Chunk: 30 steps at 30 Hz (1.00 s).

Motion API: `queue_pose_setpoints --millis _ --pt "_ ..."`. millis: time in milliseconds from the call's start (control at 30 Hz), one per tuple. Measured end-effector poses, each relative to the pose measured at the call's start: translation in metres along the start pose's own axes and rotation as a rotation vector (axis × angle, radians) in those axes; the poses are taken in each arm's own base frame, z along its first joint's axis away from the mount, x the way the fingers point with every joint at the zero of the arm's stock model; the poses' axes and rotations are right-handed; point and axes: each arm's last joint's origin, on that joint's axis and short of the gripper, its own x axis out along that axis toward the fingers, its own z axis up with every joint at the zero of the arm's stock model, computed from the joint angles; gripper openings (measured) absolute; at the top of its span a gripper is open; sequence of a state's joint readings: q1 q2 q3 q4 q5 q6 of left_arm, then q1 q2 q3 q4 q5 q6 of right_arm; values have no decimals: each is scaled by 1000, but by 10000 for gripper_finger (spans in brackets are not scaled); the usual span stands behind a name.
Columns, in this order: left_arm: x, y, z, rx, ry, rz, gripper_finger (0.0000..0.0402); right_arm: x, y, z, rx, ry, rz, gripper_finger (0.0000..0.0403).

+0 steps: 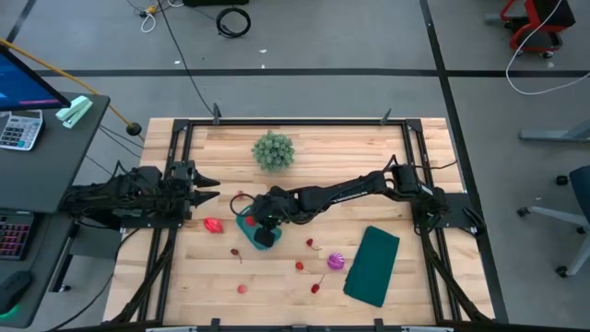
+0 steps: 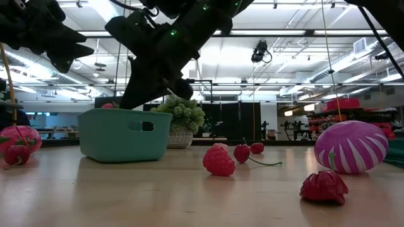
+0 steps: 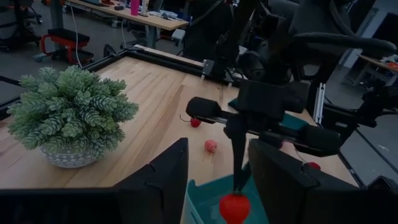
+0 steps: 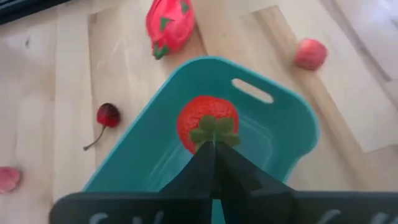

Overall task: Pick and placing Produce into tupperware
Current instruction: Put the red strawberry into the green bin, then put the red cherry into the green bin

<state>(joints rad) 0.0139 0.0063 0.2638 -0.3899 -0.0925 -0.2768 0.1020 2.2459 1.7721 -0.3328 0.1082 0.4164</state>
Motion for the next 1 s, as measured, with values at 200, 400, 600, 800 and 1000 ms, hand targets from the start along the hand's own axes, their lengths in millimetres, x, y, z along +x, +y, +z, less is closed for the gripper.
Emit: queue_pose_setpoints --millis 200,400,600,800,1000 --pt "0 0 0 0 0 0 173 0 -1 0 4 -4 -15 50" --pt "0 0 0 0 0 0 172 0 -1 0 3 -3 -14 71" --pt "0 0 0 0 1 0 176 -1 -2 0 11 2 -21 82" --pt "0 0 -1 0 12 3 173 -18 -4 -1 53 83 -61 80" --pt "0 1 -2 1 20 6 174 -50 -15 -11 163 242 -270 80"
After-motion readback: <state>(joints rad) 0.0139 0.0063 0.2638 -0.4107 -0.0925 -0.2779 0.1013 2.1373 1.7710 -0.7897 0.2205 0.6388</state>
